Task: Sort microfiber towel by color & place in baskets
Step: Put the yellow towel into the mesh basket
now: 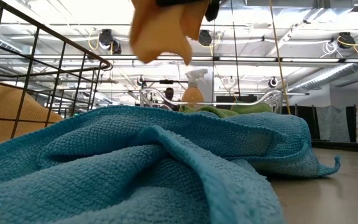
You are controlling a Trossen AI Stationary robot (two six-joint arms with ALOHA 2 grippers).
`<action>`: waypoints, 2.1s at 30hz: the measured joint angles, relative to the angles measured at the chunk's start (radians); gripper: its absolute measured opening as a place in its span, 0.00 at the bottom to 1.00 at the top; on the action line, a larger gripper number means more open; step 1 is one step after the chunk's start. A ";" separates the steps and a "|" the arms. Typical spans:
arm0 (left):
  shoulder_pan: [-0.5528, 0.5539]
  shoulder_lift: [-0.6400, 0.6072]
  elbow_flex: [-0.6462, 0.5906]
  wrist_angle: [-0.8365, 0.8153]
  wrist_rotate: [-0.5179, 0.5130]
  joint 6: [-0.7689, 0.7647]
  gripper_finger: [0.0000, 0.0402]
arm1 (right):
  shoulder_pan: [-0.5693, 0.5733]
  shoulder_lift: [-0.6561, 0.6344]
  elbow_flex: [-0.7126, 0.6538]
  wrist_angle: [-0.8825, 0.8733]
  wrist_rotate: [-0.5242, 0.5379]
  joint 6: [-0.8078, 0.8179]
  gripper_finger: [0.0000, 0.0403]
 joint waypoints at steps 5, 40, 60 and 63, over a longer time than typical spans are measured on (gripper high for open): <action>-0.011 0.000 0.000 -0.103 0.008 -0.023 0.02 | 0.000 -0.074 0.000 0.013 0.017 -0.055 0.01; -0.212 -0.005 0.013 -0.079 -0.334 0.021 0.67 | 0.037 -0.167 0.000 0.015 0.139 -0.212 0.01; 0.077 0.128 -0.033 0.333 -0.242 -0.072 0.87 | 0.062 -0.124 0.000 0.117 0.075 -0.244 0.00; 0.106 0.139 -0.033 0.332 -0.228 -0.074 0.91 | 0.062 -0.124 0.000 0.124 0.075 -0.248 0.00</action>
